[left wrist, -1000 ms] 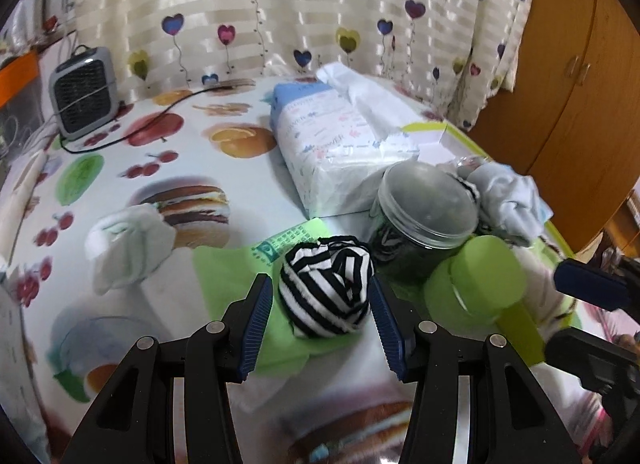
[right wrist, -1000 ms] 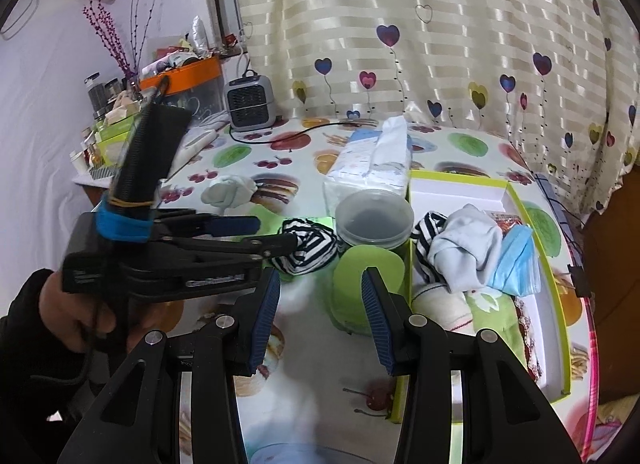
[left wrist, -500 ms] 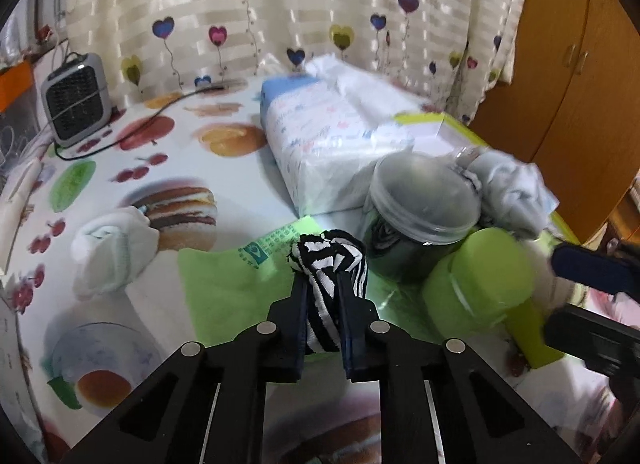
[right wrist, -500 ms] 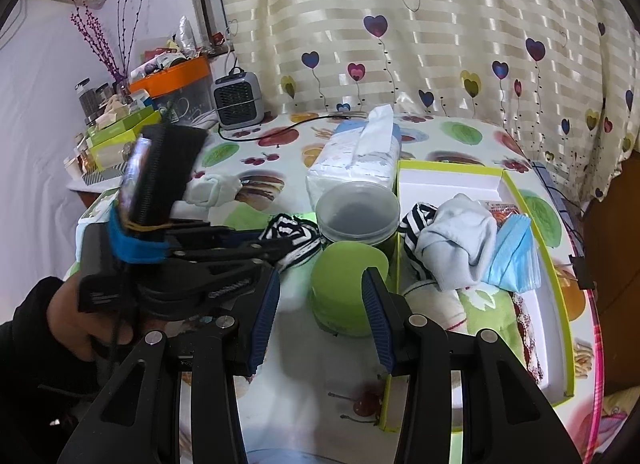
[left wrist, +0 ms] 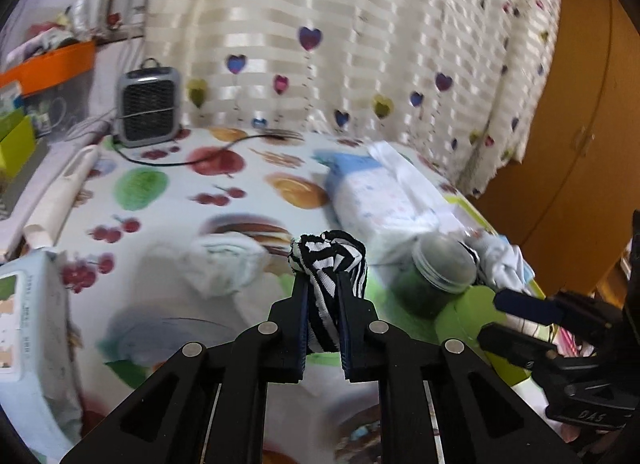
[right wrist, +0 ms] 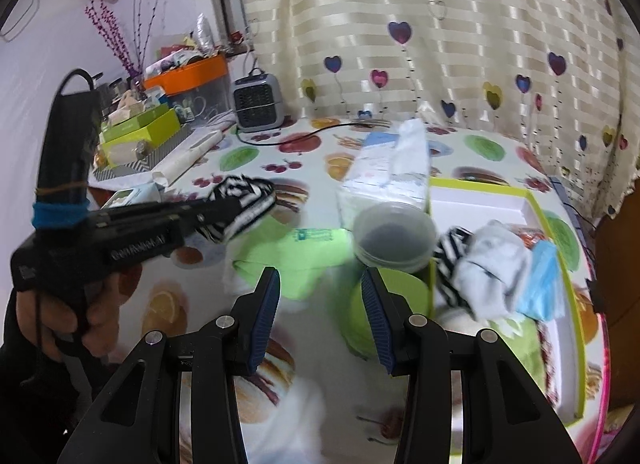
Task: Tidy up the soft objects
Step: 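Lift the striped sock ball with the left tool while the right tool grasps the green cloth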
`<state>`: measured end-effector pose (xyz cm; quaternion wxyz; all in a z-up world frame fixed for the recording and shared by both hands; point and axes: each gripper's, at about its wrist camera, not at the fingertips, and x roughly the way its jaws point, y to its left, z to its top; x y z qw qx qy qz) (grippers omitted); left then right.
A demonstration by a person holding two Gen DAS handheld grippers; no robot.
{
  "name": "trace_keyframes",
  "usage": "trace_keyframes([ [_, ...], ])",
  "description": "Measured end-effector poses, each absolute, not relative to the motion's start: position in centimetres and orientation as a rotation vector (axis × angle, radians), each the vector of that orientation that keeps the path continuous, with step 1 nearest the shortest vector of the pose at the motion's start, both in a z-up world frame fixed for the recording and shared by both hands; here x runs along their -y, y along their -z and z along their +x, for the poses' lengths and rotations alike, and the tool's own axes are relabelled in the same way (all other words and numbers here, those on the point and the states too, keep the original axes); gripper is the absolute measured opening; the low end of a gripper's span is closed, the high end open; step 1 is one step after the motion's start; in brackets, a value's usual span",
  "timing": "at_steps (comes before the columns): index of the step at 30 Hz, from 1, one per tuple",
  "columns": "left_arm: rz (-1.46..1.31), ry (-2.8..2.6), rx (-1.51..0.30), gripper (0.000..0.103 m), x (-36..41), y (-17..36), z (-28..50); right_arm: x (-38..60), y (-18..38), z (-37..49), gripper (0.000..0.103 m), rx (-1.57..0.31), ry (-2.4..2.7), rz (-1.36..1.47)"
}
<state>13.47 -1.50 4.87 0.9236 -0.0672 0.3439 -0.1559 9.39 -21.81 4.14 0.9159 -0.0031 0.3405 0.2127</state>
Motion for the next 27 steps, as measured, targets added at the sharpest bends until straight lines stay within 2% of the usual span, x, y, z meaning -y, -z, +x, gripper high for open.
trace_keyframes([
  [11, -0.203, 0.247, -0.682, 0.012, -2.5, -4.7, 13.1, 17.2, -2.1, 13.2, 0.044, -0.793, -0.527, 0.010],
  [27, -0.218, 0.243, -0.700, 0.012, -3.1, -4.0, 13.3, 13.6, 1.5, 16.4, 0.044, -0.942, -0.570, 0.025],
])
